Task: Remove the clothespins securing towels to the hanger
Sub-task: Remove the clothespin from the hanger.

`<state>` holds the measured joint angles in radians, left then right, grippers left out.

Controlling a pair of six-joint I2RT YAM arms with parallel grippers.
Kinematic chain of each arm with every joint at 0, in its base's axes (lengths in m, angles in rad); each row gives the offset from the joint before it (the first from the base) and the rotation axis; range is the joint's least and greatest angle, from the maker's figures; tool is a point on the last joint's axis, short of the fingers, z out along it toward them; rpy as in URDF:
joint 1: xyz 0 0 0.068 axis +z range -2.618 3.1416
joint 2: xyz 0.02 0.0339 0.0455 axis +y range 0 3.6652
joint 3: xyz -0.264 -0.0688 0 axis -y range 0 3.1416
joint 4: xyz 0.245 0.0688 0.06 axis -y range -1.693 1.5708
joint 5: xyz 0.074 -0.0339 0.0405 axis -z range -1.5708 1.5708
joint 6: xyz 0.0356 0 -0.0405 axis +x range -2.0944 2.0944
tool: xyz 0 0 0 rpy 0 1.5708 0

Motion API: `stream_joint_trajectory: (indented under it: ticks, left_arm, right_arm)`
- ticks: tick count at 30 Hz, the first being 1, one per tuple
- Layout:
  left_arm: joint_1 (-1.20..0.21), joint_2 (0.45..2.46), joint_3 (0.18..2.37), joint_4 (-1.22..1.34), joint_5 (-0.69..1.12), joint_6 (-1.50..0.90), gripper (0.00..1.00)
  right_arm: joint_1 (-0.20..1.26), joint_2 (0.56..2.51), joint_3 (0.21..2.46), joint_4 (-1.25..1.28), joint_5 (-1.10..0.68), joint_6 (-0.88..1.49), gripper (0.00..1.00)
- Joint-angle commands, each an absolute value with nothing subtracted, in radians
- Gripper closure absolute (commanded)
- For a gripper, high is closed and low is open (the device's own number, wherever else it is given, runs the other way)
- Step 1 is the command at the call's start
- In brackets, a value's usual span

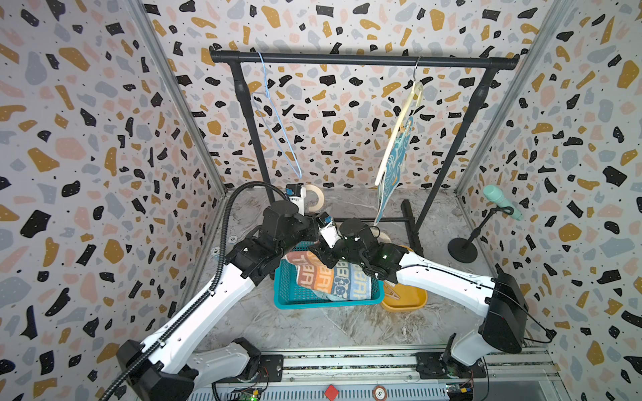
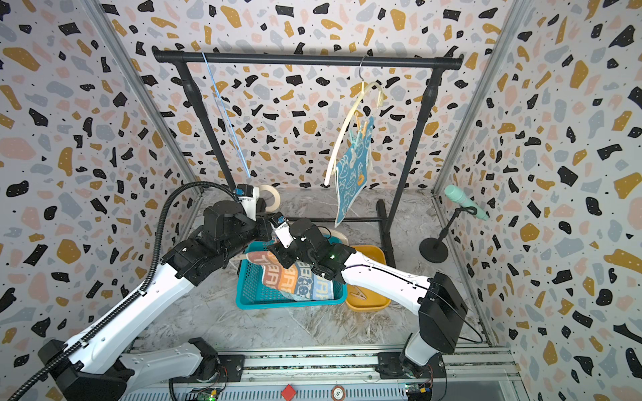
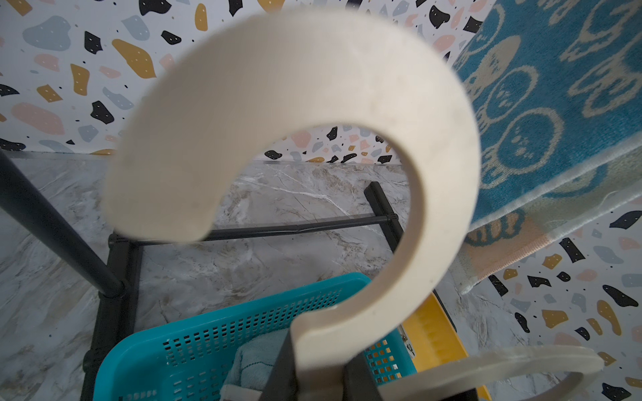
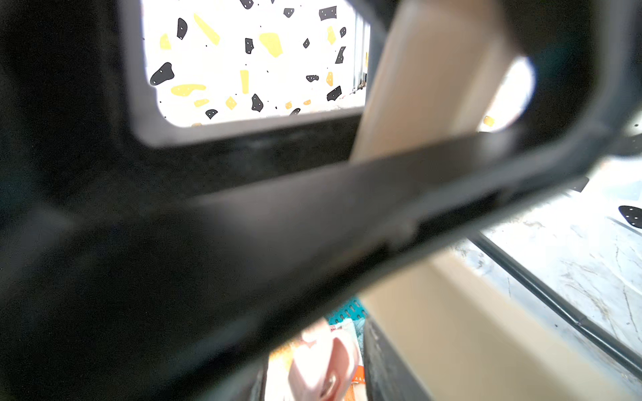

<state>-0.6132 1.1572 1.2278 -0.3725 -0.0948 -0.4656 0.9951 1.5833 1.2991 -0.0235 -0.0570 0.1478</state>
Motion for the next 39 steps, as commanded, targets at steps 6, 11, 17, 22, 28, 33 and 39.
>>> stream_joint_trajectory:
  ticks: [6,11,17,22,28,33,39]
  left_arm:
    - [-0.623,1.147,1.272,-0.307,-0.094,-0.475,1.0]
    - [-0.623,1.145,1.272,-0.308,-0.097,-0.473,1.0]
    - [-0.623,1.144,1.27,-0.309,-0.097,-0.474,1.0]
    - [-0.624,1.145,1.271,-0.309,-0.1,-0.474,1.0]
    - [-0.624,1.146,1.27,-0.311,-0.101,-0.473,1.0]
    - [-0.624,1.145,1.271,-0.311,-0.101,-0.474,1.0]
    - [-0.624,1.144,1.271,-0.311,-0.101,-0.473,1.0]
  right_arm:
    - [1.001,1.581,1.339,-0.046,-0.081,0.136,0.58]
    - [1.002,1.578,1.338,-0.044,-0.084,0.136,0.61]
    - [1.001,1.573,1.333,-0.041,-0.084,0.137,0.66]
    - [1.001,1.573,1.332,-0.04,-0.083,0.137,0.7]
    - [1.001,1.574,1.332,-0.038,-0.085,0.137,0.74]
    - [1.001,1.574,1.33,-0.038,-0.083,0.137,0.77]
    - [1.002,1.573,1.331,-0.037,-0.084,0.136,0.89]
